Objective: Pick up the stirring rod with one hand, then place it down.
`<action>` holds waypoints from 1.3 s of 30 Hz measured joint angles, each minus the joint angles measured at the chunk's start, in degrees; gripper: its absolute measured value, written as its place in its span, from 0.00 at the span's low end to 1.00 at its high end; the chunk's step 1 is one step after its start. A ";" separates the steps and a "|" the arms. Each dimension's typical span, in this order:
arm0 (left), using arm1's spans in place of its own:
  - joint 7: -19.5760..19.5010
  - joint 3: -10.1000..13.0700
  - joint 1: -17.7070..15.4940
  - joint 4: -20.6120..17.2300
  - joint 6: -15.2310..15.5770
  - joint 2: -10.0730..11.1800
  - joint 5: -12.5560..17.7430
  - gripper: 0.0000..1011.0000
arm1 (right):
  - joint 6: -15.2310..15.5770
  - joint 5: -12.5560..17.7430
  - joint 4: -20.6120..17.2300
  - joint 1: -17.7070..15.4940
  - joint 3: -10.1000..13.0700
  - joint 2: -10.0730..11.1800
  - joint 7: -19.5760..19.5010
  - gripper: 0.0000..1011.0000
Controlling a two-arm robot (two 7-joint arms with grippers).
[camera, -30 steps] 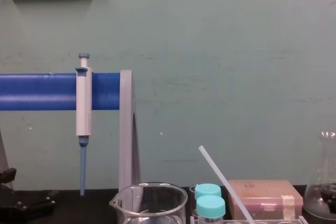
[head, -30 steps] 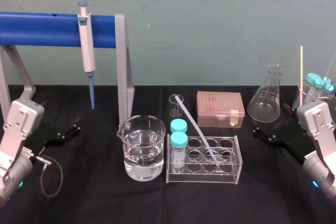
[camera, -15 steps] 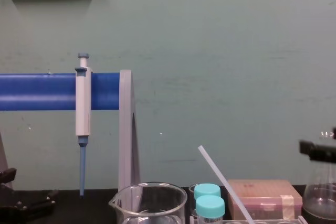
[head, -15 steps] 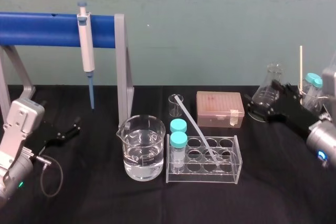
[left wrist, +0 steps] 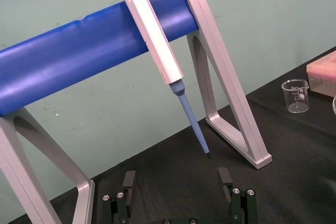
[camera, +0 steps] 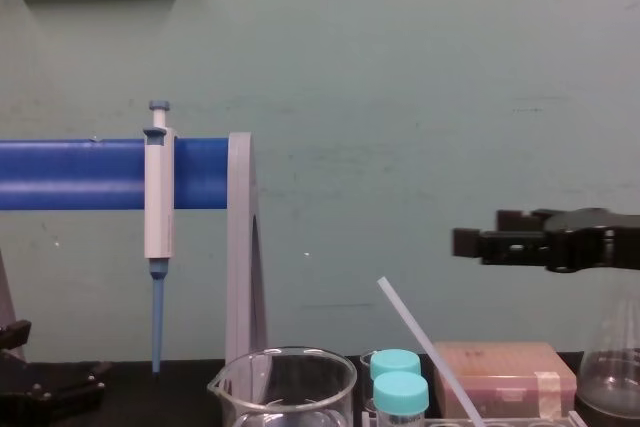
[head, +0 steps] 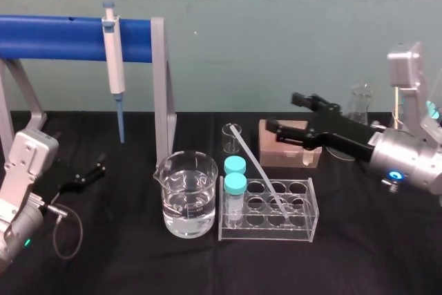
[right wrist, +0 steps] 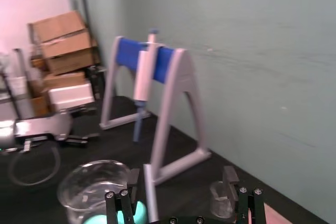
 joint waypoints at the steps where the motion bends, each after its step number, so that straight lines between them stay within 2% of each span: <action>1: 0.00 0.00 0.00 0.00 0.00 0.00 0.00 0.99 | 0.18 -0.03 0.15 0.41 -0.45 -0.21 0.51 0.99; 4: 0.00 0.00 0.00 0.00 0.00 0.00 0.00 0.99 | 0.82 -0.49 1.30 2.41 -2.88 -1.21 2.61 0.99; 5: 0.00 0.00 0.00 0.00 0.00 0.00 0.00 0.99 | 0.82 -0.49 1.30 2.41 -2.88 -1.21 2.61 0.99; 10: 0.00 0.00 0.00 0.00 0.00 0.00 0.00 0.99 | 1.72 -2.18 3.95 5.25 -6.31 -2.67 4.29 0.99; 14: 0.00 0.00 0.00 0.00 0.00 0.00 0.00 0.99 | 3.01 -3.80 6.74 7.52 -8.59 -4.12 4.41 0.99; 18: 0.00 0.00 0.00 0.00 0.00 0.00 0.00 0.99 | 4.20 -4.85 8.91 8.74 -9.76 -5.32 3.82 0.99; 28: 0.00 0.00 0.00 0.00 0.00 0.00 0.00 0.99 | 6.66 -5.52 12.19 9.65 -10.46 -7.24 2.03 0.99; 39: 0.00 0.00 0.01 0.00 0.00 0.00 0.00 0.99 | 6.16 -4.97 12.80 9.30 -9.69 -7.64 2.04 0.99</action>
